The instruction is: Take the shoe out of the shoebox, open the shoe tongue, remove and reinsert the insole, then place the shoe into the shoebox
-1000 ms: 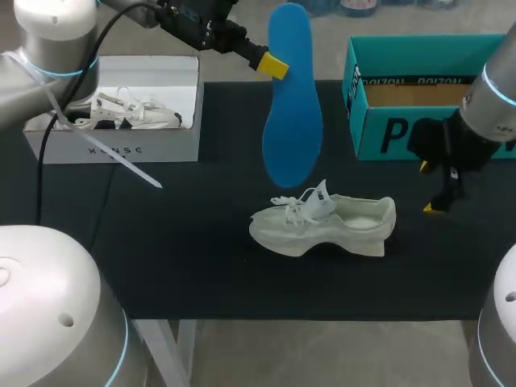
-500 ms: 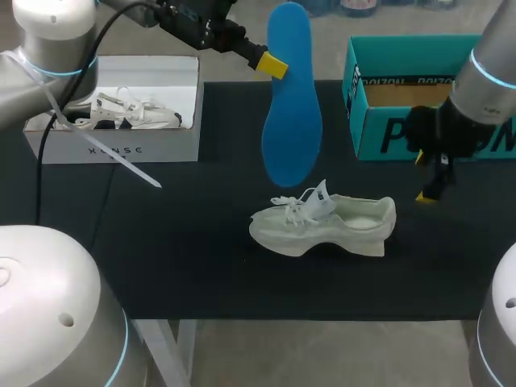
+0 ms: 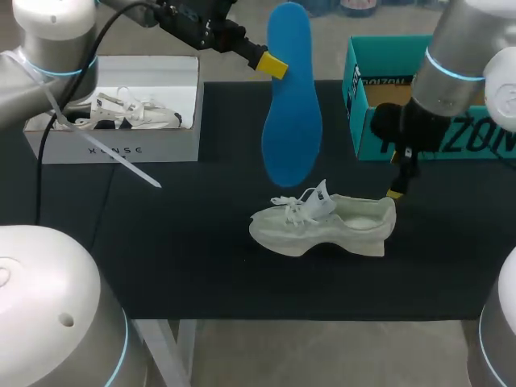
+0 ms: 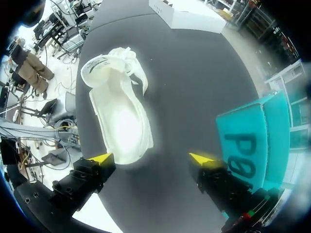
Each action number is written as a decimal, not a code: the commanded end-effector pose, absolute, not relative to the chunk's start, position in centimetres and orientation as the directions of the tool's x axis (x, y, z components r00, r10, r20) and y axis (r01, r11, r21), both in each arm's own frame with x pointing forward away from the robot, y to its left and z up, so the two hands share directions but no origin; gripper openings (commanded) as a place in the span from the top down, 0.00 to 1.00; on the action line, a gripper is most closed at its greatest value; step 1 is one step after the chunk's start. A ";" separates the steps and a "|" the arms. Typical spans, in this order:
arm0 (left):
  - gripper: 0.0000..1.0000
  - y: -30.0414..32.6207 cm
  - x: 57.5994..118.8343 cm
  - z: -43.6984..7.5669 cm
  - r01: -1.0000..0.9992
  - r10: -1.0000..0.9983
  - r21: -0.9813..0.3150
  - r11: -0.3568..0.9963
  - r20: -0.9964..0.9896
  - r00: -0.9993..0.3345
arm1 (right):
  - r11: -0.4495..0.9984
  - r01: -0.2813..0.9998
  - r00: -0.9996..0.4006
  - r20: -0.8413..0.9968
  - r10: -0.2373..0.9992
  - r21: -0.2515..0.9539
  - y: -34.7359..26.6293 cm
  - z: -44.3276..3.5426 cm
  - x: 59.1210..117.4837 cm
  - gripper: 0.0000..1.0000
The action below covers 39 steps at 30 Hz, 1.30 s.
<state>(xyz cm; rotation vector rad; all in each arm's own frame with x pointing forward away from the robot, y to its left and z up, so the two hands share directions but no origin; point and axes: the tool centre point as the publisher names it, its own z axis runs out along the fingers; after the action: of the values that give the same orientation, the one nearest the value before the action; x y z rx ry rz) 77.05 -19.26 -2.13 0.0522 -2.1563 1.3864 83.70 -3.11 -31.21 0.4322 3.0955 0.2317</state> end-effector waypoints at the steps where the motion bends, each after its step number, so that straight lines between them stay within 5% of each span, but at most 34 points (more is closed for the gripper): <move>1: 1.00 -19.2 77.0 -2.1 -0.326 0.263 -0.825 0.462 0.479 -0.838 | 0.949 0.273 -0.961 -0.002 0.277 0.160 -2.7 -32.6 83.2 0.00; 36: 1.00 -19.2 77.0 -2.1 -0.326 0.263 -0.825 0.462 0.479 -0.838 | 0.962 0.209 -0.978 0.051 0.203 0.174 1.4 -37.9 83.6 0.00; 39: 1.00 -19.2 77.0 -2.1 -0.326 0.263 -0.825 0.462 0.479 -0.838 | 0.962 0.208 -0.978 0.062 0.200 0.177 1.5 -38.5 83.5 0.68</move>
<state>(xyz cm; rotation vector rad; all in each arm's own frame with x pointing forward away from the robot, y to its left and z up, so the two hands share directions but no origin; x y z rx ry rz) 77.05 -19.25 -2.13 0.0522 -2.1563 1.3864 83.27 1.38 -37.74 0.3264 3.1527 0.2852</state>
